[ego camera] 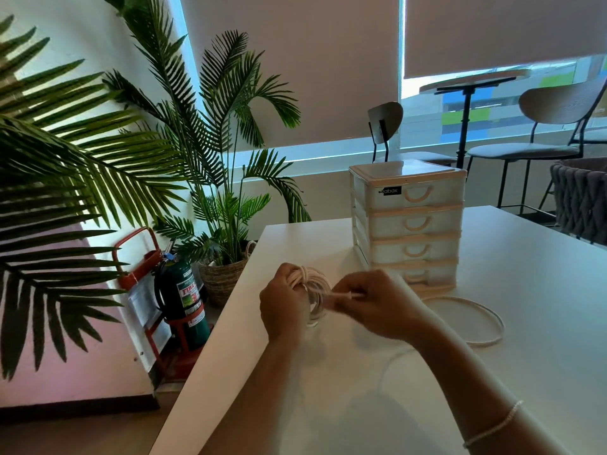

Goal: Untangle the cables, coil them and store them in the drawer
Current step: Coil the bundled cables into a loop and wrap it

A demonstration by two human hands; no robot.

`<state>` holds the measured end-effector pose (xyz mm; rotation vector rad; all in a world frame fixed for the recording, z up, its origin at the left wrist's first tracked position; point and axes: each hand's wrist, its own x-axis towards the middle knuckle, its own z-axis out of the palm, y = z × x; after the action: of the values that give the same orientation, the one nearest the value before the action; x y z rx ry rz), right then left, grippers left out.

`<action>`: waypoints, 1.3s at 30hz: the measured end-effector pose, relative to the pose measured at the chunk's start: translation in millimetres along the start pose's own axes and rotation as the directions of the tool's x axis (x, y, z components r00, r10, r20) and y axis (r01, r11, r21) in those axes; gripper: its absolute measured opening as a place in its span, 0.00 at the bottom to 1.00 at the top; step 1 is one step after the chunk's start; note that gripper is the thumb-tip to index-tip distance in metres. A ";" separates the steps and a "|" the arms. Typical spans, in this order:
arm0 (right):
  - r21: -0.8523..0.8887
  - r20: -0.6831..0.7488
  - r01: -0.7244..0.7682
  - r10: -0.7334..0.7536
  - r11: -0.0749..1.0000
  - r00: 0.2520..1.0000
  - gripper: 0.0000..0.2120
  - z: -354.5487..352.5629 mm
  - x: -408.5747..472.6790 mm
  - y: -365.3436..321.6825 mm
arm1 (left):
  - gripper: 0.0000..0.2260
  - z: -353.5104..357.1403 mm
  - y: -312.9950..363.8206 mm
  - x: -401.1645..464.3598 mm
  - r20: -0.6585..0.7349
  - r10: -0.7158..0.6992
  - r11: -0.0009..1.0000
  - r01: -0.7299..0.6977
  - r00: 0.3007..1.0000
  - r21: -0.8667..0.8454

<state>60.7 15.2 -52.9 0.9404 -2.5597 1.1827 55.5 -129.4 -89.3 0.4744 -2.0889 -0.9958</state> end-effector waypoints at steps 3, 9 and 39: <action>0.163 -0.248 -0.020 0.061 0.986 0.967 0.07 -8.0 3.1 8.1 | 0.13 -0.6 -0.4 1.0 0.038 0.087 0.996 -0.087 0.995 0.012; 0.299 -0.456 -0.076 0.212 0.951 0.864 0.06 -17.0 6.1 18.0 | 0.11 8.0 9.1 -9.1 0.237 0.294 0.956 -0.286 0.926 -0.066; 0.465 0.150 -0.527 0.523 0.712 0.839 0.12 -4.8 0.9 31.7 | 0.16 -8.9 38.1 -20.3 0.548 0.189 0.906 0.071 0.815 -0.417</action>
<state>40.2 33.8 -69.2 0.2421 -2.6635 2.0610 75.0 -97.7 -65.6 -0.1519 -2.2787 -1.6644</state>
